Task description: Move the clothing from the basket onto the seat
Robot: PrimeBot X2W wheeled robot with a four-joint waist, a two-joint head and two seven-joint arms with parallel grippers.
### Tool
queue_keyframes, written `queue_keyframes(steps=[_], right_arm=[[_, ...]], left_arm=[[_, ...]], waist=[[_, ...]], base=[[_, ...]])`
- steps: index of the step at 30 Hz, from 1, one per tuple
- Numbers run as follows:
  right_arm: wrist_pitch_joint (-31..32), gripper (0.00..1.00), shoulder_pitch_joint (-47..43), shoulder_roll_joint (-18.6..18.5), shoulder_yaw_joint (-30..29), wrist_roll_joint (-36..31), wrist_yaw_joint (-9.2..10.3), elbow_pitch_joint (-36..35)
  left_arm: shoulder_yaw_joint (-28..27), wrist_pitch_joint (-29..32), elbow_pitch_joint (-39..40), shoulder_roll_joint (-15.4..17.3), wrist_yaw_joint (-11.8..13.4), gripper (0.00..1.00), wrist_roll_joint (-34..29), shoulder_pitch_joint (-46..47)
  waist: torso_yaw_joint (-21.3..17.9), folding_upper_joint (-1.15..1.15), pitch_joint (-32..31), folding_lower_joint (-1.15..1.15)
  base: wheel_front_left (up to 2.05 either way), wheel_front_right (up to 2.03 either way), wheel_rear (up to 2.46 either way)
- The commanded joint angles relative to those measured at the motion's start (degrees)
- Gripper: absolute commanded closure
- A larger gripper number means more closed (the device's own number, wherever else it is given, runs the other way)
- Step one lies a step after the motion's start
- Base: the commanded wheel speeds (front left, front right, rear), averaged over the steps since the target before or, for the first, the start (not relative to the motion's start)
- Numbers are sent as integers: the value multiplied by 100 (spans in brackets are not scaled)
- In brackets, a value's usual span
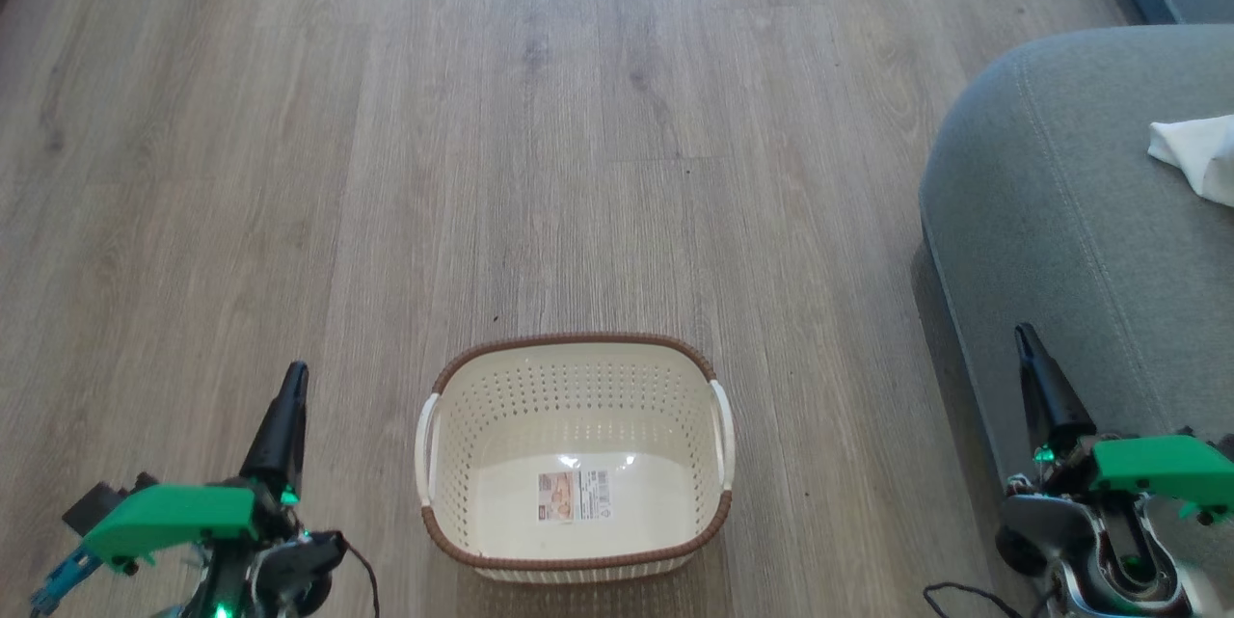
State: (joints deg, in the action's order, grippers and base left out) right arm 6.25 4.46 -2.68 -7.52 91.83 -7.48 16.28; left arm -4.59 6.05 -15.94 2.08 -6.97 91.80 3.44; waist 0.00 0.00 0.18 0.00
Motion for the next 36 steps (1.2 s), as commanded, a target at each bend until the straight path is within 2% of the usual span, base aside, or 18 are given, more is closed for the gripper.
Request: queue_keyframes(steps=[1,36], right_arm=[[24,100,172,-20,101,34,-1,-225],[23,100,172,-20,101,34,-1,-225]], left_arm=[[-193,43,189,80,-52,100,38,275],[-192,43,189,79,-52,100,38,275]], waist=[[0,0,0,0],[0,0,0,0]], base=[[0,0,0],[0,0,0]])
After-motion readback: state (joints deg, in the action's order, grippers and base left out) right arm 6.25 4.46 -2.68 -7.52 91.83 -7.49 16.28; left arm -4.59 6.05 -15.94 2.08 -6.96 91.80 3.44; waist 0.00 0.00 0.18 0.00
